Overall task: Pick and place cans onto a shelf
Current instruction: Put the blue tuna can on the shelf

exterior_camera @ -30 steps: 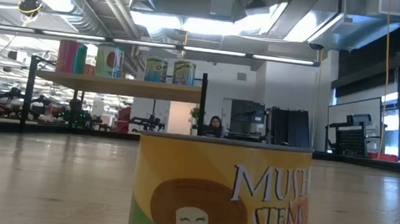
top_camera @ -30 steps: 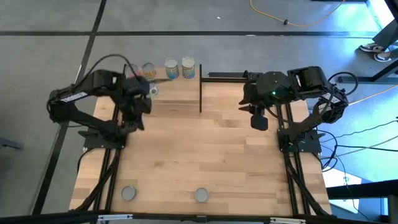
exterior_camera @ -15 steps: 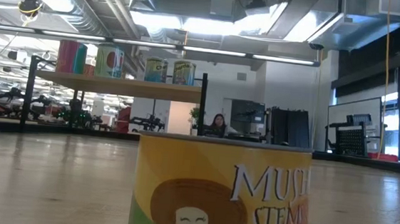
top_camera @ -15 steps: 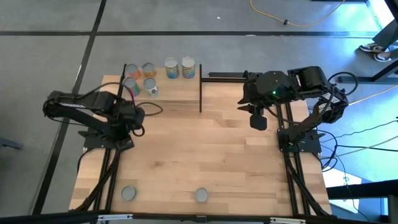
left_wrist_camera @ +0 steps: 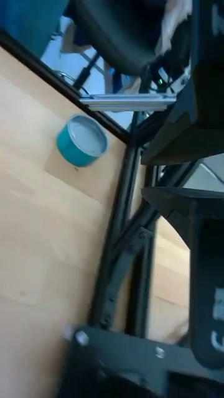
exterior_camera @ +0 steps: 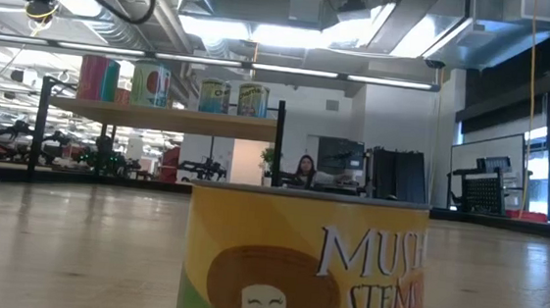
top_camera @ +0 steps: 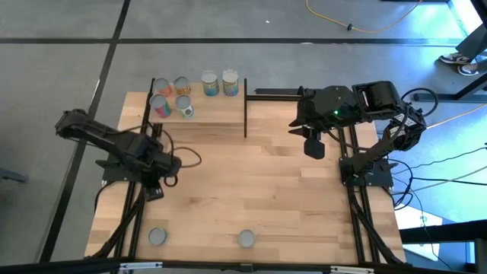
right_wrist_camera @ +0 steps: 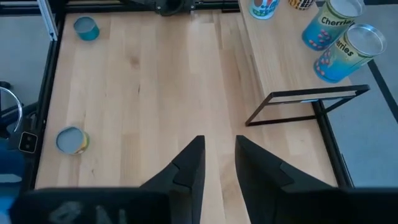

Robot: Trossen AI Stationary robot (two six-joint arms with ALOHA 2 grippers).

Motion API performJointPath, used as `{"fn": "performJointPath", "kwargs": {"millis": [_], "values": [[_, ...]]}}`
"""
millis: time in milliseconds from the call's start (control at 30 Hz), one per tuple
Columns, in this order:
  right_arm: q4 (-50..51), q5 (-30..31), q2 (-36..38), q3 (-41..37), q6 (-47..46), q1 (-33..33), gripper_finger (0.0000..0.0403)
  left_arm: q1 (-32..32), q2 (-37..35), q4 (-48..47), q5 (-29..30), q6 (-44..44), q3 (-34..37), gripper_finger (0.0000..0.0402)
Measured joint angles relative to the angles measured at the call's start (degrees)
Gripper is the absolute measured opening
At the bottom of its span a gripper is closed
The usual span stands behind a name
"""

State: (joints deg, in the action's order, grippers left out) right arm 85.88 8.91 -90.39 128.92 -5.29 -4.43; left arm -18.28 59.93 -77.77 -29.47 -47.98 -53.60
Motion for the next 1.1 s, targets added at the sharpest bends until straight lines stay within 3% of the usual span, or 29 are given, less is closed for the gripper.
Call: {"fn": "performJointPath", "kwargs": {"millis": [300, 533, 667, 1100], "values": [[0.0, 0.0, 0.0, 0.0, 2.7, 0.0, 0.0090, -14.3, 0.0, 16.2, 0.7, -5.0, 7.0, 0.0056], [0.0, 0.0, 0.0, 0.0, 2.7, 0.0, 0.0090, -23.7, 0.0, 33.1, 9.7, -11.5, 10.6, 0.0056], [0.0, 0.0, 0.0, 0.0, 2.7, 0.0, 0.0090, -29.2, 0.1, 34.9, 16.1, -16.2, 11.9, 0.0056], [0.0, 0.0, 0.0, 0.0, 2.5, 0.0, 0.0090, -42.4, 3.2, 36.1, 28.7, -30.1, 12.3, 0.0056]]}}
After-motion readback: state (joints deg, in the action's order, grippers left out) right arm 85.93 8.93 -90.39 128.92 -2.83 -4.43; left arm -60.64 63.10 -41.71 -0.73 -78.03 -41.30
